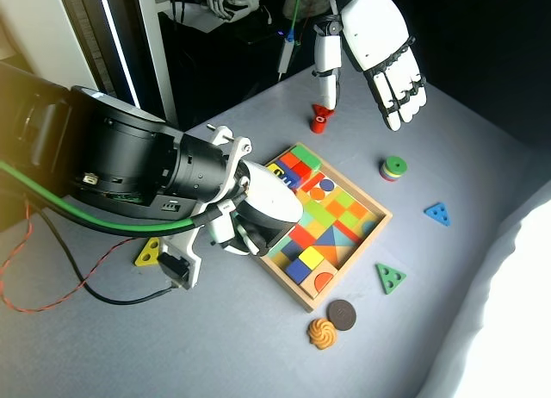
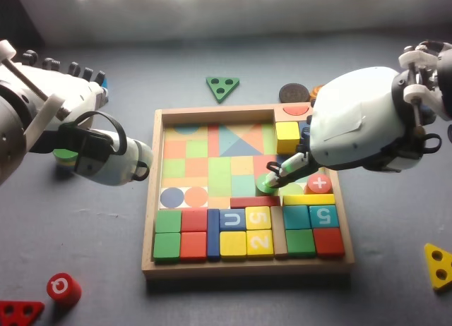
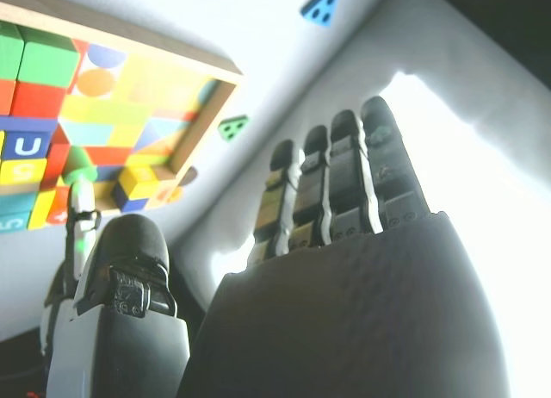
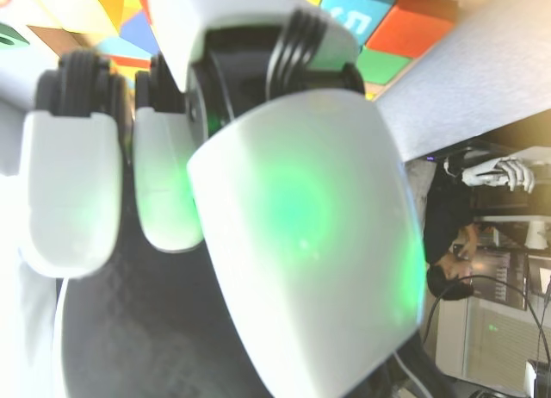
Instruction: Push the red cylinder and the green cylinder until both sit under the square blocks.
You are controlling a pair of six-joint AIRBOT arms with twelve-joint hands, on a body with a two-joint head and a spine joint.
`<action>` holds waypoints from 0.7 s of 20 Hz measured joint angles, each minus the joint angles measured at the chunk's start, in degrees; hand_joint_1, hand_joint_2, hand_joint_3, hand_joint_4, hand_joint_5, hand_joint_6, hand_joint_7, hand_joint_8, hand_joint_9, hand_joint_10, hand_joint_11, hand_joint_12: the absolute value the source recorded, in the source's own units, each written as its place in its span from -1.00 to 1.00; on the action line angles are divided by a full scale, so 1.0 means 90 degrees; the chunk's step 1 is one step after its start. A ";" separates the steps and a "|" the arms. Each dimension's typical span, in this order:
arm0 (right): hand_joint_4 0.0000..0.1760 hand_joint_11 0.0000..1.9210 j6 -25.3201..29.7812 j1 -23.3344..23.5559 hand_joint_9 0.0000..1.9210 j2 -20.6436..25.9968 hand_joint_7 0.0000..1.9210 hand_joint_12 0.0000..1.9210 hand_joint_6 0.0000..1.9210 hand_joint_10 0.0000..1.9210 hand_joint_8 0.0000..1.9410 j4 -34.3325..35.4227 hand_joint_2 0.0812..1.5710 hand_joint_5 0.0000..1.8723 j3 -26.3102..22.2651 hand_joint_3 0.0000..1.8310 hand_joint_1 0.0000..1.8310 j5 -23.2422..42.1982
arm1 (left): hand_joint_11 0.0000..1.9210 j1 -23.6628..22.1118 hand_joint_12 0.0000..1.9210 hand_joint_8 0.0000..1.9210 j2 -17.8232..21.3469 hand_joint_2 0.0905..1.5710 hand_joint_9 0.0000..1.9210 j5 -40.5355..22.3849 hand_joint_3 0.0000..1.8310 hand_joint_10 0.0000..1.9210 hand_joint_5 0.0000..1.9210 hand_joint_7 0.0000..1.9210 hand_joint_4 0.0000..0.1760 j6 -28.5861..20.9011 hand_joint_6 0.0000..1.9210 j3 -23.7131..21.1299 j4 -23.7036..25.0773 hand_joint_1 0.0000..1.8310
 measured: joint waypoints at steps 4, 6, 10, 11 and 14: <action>-1.00 0.87 -0.0029 0.0005 0.80 -0.0015 0.66 1.00 -1.00 1.00 1.00 -0.0012 0.09 -0.74 -0.0005 -0.22 1.00 -0.0041 | -0.99 -0.0002 -1.00 -1.00 0.0000 0.62 -0.99 0.0000 -1.00 -1.00 -0.98 -0.99 -1.00 0.0000 -0.99 0.0000 0.0002 -1.00; -1.00 0.88 -0.0073 0.0005 0.80 -0.0083 0.65 1.00 -0.98 1.00 1.00 -0.0015 0.07 -0.69 -0.0005 -0.22 1.00 -0.0114 | -0.98 0.0000 -0.99 -1.00 0.0000 0.61 -0.98 0.0000 -1.00 -0.99 -0.99 -0.99 -1.00 0.0002 -1.00 0.0000 0.0002 -1.00; -1.00 0.87 -0.0075 0.0002 0.81 -0.0146 0.68 1.00 -1.00 1.00 1.00 0.0002 0.05 -0.68 -0.0005 -0.19 1.00 -0.0160 | -0.99 0.0000 -1.00 -1.00 0.0000 0.62 -0.99 -0.0007 -1.00 -1.00 -0.98 -0.99 -1.00 0.0000 -0.99 0.0000 0.0002 -1.00; -1.00 0.87 -0.0075 -0.0002 0.81 -0.0146 0.68 1.00 -1.00 1.00 1.00 -0.0007 0.04 -0.69 -0.0005 -0.19 1.00 -0.0197 | -0.99 0.0000 -0.99 -0.99 0.0000 0.61 -0.98 -0.0007 -1.00 -0.99 -0.97 -0.98 -1.00 0.0000 -0.99 0.0000 0.0002 -1.00; -1.00 0.88 -0.0068 -0.0109 0.80 -0.0138 0.67 1.00 -1.00 1.00 1.00 0.0005 0.05 -0.70 -0.0005 -0.18 1.00 -0.0248 | -0.98 0.0000 -0.99 -0.99 0.0000 0.62 -0.98 0.0002 -1.00 -0.99 -0.97 -0.97 -1.00 0.0002 -0.99 0.0000 0.0000 -1.00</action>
